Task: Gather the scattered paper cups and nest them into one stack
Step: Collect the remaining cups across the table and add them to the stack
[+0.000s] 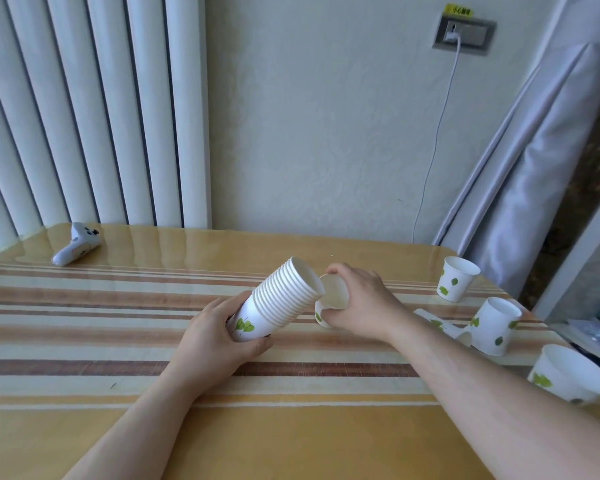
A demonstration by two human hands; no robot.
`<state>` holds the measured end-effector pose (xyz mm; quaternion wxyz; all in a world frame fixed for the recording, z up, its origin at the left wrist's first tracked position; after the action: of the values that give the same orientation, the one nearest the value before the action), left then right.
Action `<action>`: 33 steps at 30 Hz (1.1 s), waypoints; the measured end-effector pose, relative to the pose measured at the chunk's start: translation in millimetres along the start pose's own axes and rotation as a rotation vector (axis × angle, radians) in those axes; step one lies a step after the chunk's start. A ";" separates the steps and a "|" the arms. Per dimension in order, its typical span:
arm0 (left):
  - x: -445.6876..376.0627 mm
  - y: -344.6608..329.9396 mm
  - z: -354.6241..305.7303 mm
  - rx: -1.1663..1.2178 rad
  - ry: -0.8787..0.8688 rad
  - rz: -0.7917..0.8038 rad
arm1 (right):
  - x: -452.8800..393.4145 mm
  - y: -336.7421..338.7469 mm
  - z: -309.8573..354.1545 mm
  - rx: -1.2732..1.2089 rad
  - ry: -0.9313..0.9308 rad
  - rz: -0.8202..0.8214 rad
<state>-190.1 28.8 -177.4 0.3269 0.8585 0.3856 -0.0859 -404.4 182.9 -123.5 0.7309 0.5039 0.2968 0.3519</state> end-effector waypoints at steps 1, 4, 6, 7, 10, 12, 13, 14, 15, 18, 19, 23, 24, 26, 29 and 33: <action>0.2 0.1 -0.3 0.004 0.002 -0.001 | -0.1 -2.3 -0.7 -0.012 0.003 -0.004; 0.5 0.1 -0.8 0.005 0.006 0.002 | 1.4 -5.1 -2.7 -0.112 -0.012 -0.036; 0.4 0.6 -0.8 -0.001 0.008 0.001 | 2.0 -4.0 -10.0 -0.286 -0.096 -0.131; 0.8 0.6 -0.9 0.002 0.010 0.001 | 3.7 -1.5 -14.6 -0.441 -0.164 -0.203; 0.3 0.0 -0.8 -0.002 0.004 -0.001 | 8.2 12.2 -19.1 -1.077 -0.291 -0.412; 0.3 -0.1 -0.4 -0.005 0.003 0.002 | 11.0 28.0 -6.8 -1.325 -0.216 -0.453; 0.4 -0.3 -0.5 -0.005 0.003 0.004 | 12.9 33.7 1.1 -1.353 -0.148 -0.445; 0.4 -0.5 -1.0 -0.008 0.003 0.007 | 15.4 37.9 10.2 -1.359 -0.080 -0.427; 0.6 -0.7 -1.2 -0.009 0.003 0.009 | 15.9 39.2 17.7 -1.338 -0.035 -0.404; 1.5 -0.4 -1.3 0.002 0.010 0.004 | 16.3 29.9 35.0 -1.198 0.007 -0.280; 1.5 0.8 -0.9 0.008 0.016 -0.005 | 16.4 25.1 37.7 -1.163 0.004 -0.242; 3.7 2.1 -4.2 0.002 0.005 -0.008 | 21.6 13.4 38.5 -1.110 -0.014 -0.182; 4.4 2.2 -5.8 -0.004 -0.003 -0.003 | 23.8 9.8 39.2 -1.097 -0.007 -0.165; 5.5 2.4 -7.8 -0.019 -0.014 0.004 | 28.9 3.4 40.3 -1.048 -0.005 -0.123; 7.0 3.0 -7.2 -0.032 0.001 0.006 | 41.5 -2.2 38.5 -0.972 0.012 -0.056; 10.1 3.4 -6.0 -0.038 0.051 -0.011 | 66.9 -12.8 18.2 -0.739 0.056 0.018</action>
<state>-181.4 37.0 -175.0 0.3326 0.8520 0.4001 -0.0585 -348.8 224.6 -135.2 0.8520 0.1985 0.1652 0.4554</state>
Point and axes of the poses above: each hand's wrist, its own x-axis away from the middle knuckle, its own y-axis out of the back of the hand, z = x × y, the point moved 6 cm from there along -x, towards the middle knuckle, and after that the axes turned 5 degrees about x, right-handed, at the moved point
